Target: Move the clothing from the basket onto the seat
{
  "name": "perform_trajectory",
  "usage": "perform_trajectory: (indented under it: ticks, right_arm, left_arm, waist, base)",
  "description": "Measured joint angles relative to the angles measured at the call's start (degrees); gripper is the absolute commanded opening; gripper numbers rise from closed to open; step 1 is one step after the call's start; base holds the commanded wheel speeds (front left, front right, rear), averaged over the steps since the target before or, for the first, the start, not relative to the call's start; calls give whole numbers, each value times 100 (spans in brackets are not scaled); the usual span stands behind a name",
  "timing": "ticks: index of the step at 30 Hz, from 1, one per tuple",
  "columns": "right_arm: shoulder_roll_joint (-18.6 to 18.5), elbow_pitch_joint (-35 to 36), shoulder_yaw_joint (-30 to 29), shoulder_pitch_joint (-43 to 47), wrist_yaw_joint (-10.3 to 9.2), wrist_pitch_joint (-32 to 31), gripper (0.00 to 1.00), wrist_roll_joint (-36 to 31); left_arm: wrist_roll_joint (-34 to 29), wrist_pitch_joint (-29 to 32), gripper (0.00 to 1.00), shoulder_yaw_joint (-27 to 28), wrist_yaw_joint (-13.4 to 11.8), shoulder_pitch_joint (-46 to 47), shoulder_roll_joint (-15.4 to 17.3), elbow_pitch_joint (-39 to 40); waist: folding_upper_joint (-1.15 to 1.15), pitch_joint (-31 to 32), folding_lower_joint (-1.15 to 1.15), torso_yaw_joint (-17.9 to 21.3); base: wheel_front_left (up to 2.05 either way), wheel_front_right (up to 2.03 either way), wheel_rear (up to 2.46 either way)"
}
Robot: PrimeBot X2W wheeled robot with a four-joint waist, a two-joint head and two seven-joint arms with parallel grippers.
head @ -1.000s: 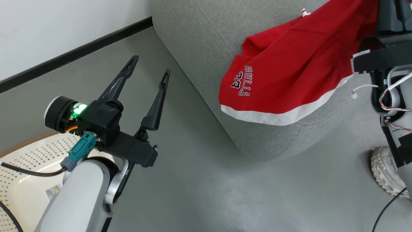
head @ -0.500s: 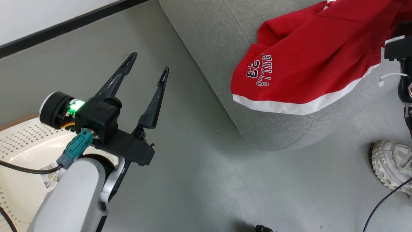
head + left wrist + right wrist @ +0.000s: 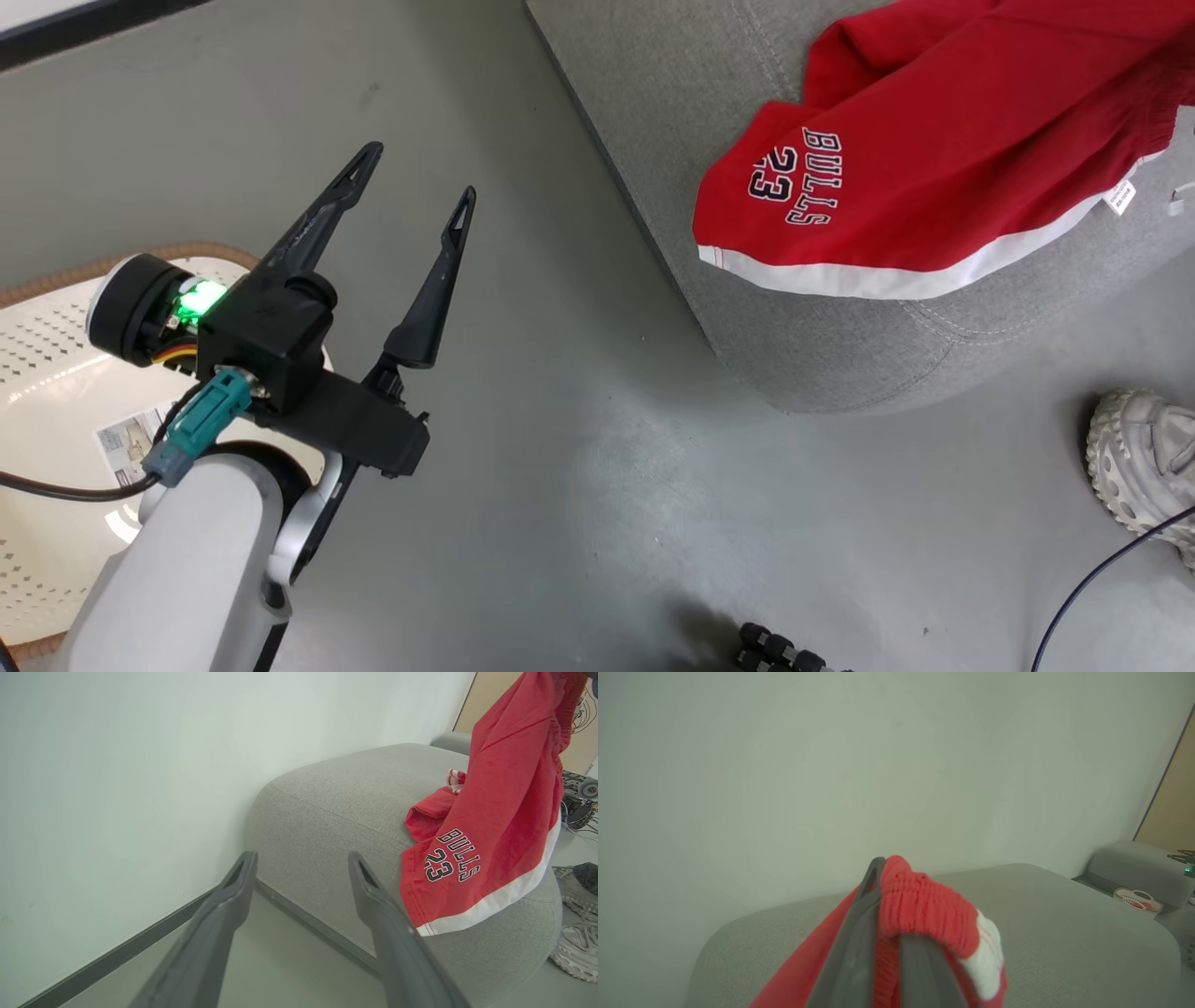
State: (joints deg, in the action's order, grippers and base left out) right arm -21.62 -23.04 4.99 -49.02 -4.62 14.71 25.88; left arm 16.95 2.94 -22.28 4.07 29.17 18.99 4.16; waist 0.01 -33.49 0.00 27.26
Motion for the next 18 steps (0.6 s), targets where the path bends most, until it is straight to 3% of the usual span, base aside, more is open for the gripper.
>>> perform_trajectory:
  ticks: [18]
  right_arm:
    - [-345,-570,-628,-306,-51,0,0,65]
  left_arm:
    - [-16,258,100,10,55,216,208,110]
  waist:
    - [0,-618,0,-2]
  base:
    - [0,0,0]
